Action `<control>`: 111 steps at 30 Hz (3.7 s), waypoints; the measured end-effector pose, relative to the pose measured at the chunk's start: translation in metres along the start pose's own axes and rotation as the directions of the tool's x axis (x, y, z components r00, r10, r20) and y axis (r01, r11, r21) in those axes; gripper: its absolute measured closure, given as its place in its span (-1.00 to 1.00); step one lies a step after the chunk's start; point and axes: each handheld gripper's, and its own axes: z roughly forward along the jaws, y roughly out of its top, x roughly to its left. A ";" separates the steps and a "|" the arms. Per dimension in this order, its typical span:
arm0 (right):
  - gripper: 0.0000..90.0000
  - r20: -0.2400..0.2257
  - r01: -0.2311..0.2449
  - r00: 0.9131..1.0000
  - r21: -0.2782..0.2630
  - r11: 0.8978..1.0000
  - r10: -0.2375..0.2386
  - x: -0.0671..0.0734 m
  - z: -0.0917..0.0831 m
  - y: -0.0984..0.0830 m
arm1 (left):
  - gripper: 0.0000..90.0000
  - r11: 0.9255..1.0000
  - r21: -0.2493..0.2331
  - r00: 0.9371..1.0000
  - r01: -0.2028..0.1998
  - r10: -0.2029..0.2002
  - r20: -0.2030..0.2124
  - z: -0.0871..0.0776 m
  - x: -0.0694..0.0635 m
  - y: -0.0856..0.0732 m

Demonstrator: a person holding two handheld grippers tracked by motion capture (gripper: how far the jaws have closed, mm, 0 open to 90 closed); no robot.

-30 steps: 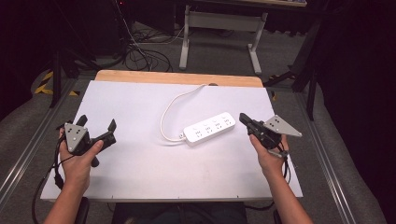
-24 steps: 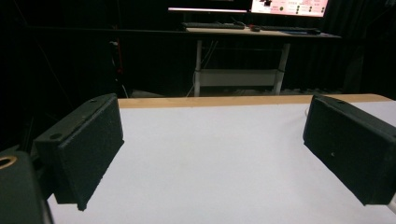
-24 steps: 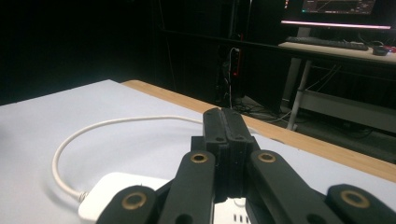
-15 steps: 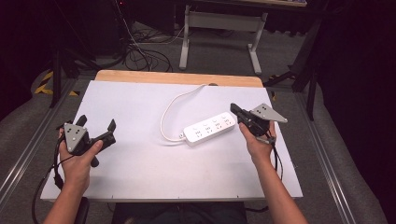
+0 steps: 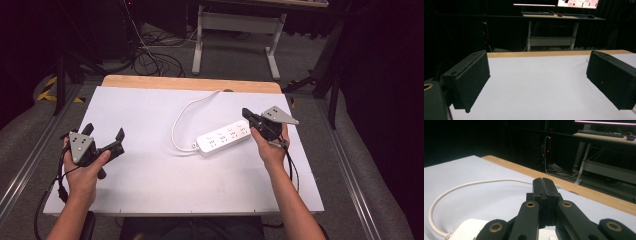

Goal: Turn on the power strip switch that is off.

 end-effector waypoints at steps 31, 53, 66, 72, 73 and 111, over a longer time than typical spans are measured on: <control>1.00 -0.019 0.033 0.999 0.323 0.946 -0.028 0.006 0.060 -0.036 | -0.85 1.000 0.006 1.000 -0.001 0.001 0.006 0.000 0.000 -0.001; 1.00 0.008 -0.009 1.000 0.388 0.922 0.007 0.006 0.067 -0.047 | -0.85 1.000 0.006 1.000 0.008 -0.008 0.011 -0.002 0.001 -0.001; 1.00 -0.009 -0.006 1.000 0.380 0.925 0.010 0.006 0.066 -0.048 | -0.85 1.000 0.007 1.000 0.008 -0.008 0.010 -0.001 0.002 -0.001; 1.00 -0.001 0.006 1.000 0.380 0.925 -0.006 0.007 0.068 -0.047 | -0.85 1.000 0.008 1.000 0.008 -0.008 0.009 -0.001 0.003 -0.001; 1.00 0.002 0.016 1.000 0.380 0.925 -0.018 0.008 0.068 -0.048 | -0.85 1.000 0.008 1.000 0.008 -0.008 0.009 -0.001 0.003 -0.001; 1.00 0.010 0.060 0.998 0.376 0.925 -0.069 0.017 0.070 -0.051 | -0.84 1.000 0.008 1.000 0.006 -0.006 0.009 -0.006 0.004 -0.001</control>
